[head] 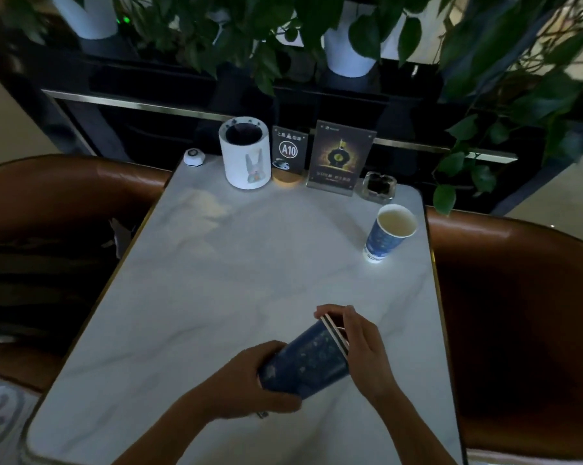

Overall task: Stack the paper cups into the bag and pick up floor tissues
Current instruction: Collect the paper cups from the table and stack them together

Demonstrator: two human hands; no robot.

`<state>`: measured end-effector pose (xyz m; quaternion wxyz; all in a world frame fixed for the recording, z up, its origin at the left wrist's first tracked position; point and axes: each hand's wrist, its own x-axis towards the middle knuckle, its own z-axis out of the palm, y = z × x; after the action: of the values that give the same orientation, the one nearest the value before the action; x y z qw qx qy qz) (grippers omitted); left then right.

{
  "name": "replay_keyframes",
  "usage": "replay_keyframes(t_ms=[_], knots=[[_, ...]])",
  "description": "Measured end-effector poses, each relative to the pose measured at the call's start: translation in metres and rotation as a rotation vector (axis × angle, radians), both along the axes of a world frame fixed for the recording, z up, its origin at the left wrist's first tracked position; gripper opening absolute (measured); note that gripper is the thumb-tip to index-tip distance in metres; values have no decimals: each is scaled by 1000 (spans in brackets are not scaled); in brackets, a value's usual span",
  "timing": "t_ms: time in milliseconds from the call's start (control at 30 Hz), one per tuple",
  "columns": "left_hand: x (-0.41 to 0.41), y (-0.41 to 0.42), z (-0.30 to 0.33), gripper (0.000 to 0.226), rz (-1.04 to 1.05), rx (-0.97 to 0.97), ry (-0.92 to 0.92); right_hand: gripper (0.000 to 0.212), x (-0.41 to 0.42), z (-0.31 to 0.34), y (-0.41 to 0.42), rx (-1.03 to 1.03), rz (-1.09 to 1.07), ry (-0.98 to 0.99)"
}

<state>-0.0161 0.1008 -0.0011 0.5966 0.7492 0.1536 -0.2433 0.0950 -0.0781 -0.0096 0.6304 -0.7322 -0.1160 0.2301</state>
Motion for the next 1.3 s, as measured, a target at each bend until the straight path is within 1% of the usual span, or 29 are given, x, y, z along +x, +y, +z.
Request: replay_keyframes(t_ms=[100,133,200,233,333,400,467,533,567,667,733,800,867,933,1100,1200,1300], knots=[[27,-15,-2,79,-56,201,-86,46,24,-15,-8,7,-61,-8],[38,-20,-5,81,-57,234,-103,46,36,-18,-11,12,-64,1],[51,-21,-10,78,-17,254,-134,56,55,-21,-14,-11,-38,-17],[51,-20,-11,75,3,261,-154,54,61,-18,-15,-46,-17,-55],[46,-15,-15,72,57,270,-194,32,88,-10,-20,-185,-26,-236],[45,-12,-16,72,80,280,-195,21,114,-9,-23,-298,-121,-384],[50,-9,-22,71,104,290,-181,14,143,-10,-26,-345,-236,-470],[54,-7,-23,71,129,296,-161,20,167,-16,-27,-394,-300,-509],[55,-6,-25,72,140,297,-154,25,177,-19,-27,-441,-288,-543],[56,-7,-26,71,158,298,-142,33,201,-28,-28,-575,-150,-688],[55,-7,-27,69,161,301,-134,30,209,-29,-27,-666,-94,-757],[53,-8,-27,69,170,310,-125,22,213,-27,-27,-719,-91,-802],[50,-8,-25,69,181,323,-121,18,215,-24,-29,-710,-107,-819],[48,-8,-22,68,187,329,-119,18,214,-20,-32,-673,-133,-789],[38,-13,-14,65,203,348,-126,24,193,-8,-43,-500,-223,-579],[28,-18,-8,60,217,352,-130,20,172,0,-54,-440,-263,-572],[17,-23,-5,61,225,341,-139,20,147,10,-67,-382,-276,-562]])
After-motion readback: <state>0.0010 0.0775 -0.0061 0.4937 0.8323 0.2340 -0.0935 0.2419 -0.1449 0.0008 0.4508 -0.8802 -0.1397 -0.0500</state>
